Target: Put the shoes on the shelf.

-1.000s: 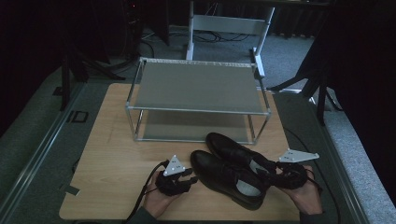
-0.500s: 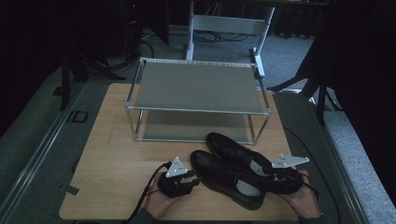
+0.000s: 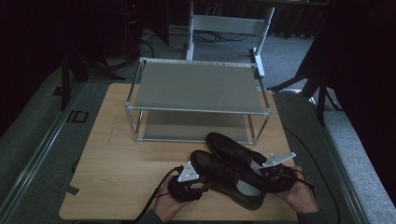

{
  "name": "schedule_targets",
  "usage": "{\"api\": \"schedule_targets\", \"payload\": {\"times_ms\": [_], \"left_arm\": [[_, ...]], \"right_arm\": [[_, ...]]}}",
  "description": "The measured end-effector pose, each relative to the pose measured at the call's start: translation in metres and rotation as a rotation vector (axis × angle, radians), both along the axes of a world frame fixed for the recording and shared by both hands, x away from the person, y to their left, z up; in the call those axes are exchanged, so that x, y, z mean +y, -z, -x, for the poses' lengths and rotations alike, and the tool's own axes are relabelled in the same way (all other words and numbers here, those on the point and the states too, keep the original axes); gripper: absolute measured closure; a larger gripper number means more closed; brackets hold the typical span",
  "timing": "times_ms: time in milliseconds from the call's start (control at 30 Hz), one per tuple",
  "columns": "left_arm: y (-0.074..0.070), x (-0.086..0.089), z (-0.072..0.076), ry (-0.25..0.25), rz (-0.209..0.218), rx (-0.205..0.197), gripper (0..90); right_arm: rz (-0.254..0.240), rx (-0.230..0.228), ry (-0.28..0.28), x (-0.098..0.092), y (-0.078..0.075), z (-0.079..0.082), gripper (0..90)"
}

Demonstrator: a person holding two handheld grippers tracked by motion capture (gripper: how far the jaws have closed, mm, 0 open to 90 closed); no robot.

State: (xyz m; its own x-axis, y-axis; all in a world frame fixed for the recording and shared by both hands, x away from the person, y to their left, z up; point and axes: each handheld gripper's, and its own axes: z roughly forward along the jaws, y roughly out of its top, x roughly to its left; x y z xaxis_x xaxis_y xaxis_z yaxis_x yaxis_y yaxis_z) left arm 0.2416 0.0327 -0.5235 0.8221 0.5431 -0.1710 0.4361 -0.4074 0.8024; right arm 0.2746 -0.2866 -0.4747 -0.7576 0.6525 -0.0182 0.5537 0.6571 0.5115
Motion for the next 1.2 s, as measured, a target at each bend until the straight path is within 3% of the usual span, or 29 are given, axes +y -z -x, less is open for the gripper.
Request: {"api": "schedule_targets", "payload": {"times_ms": [67,200,333,533,700,933,1200], "left_arm": [[0.0001,-0.0011,0.0006,0.004,-0.001,-0.001,61.8],[0.0002,0.0002,0.0006,0.0,0.0,0.0,61.8],[0.0004,0.0018,0.0,-0.004,0.0,-0.001,61.8],[0.0027,-0.0013,-0.0002,0.006,-0.006,0.006,61.8],[0.0044,-0.0057,0.0004,0.017,-0.013,0.01,61.4],[0.0063,-0.0027,-0.001,0.006,-0.018,0.016,61.1],[0.003,0.0033,-0.0004,-0.004,-0.017,0.007,60.9]], "right_arm": [[0.04,0.006,-0.011,0.0047,0.0039,-0.0015,49.3],[0.055,0.03,-0.012,0.0081,0.0074,-0.0049,53.5],[0.061,0.056,-0.017,0.0085,0.0073,-0.0069,59.0],[0.04,0.129,-0.034,0.009,0.009,-0.0102,74.9],[0.033,0.122,-0.009,0.0094,0.009,-0.0096,78.6],[-0.039,0.106,0.065,0.0052,0.0097,-0.0076,80.6],[-0.145,0.126,0.083,0.0035,0.0068,-0.0018,80.9]]}}
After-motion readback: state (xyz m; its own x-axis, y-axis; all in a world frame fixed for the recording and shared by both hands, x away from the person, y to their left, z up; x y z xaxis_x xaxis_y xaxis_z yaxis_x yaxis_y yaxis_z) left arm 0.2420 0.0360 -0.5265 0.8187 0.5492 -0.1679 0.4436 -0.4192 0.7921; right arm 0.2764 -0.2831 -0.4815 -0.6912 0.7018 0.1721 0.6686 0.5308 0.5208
